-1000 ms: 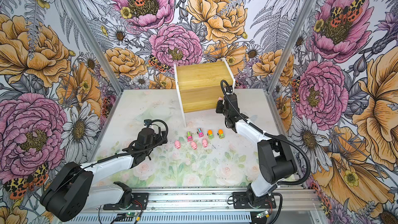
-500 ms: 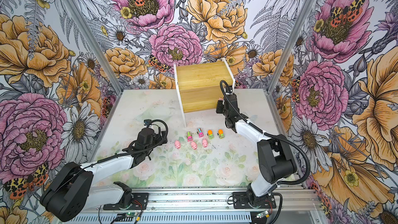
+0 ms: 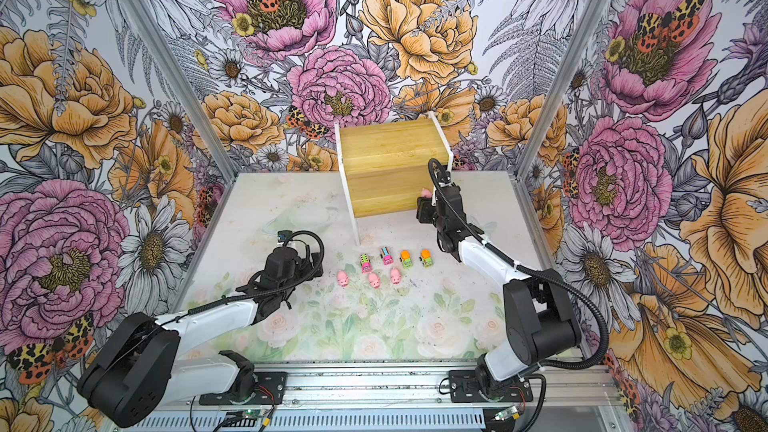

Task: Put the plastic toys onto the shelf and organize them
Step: 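Withdraw the right gripper from the shelf back over the toys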

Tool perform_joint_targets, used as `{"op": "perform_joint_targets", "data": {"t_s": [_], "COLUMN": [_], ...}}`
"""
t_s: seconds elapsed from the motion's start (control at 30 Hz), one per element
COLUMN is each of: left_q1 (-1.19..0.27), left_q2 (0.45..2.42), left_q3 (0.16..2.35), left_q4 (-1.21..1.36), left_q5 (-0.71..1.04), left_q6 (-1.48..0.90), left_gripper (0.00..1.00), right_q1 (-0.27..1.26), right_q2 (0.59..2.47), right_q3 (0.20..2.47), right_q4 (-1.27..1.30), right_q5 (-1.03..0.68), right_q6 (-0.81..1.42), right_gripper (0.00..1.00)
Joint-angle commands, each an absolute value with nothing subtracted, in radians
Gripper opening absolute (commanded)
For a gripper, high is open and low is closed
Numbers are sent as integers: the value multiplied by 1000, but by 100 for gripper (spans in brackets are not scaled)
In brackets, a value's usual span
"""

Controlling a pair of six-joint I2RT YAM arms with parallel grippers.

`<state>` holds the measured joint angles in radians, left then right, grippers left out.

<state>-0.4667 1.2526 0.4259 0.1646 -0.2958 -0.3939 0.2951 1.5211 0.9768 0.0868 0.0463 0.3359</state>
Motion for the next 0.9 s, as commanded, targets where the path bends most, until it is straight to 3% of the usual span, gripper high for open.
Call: {"op": "perform_joint_targets", "data": {"t_s": [0.0, 0.33, 0.47, 0.87], "left_q1": [-458, -457, -456, -471], "left_q2": [1247, 1257, 1261, 1303], "left_q3": [416, 420, 425, 440], "left_q4": [186, 184, 184, 184], "left_q5": [-284, -281, -263, -241], "left_q6": [-393, -390, -382, -373], "left_gripper": [99, 99, 99, 99], "right_q1": [293, 299, 367, 635], "right_q2": [1445, 1180, 1128, 1293], "right_q3": [938, 657, 520, 353], "right_q4": [55, 68, 94, 342], "right_q5": [-4, -167, -150, -18], "right_q6": [328, 366, 400, 500], "right_gripper": [64, 63, 60, 55]}}
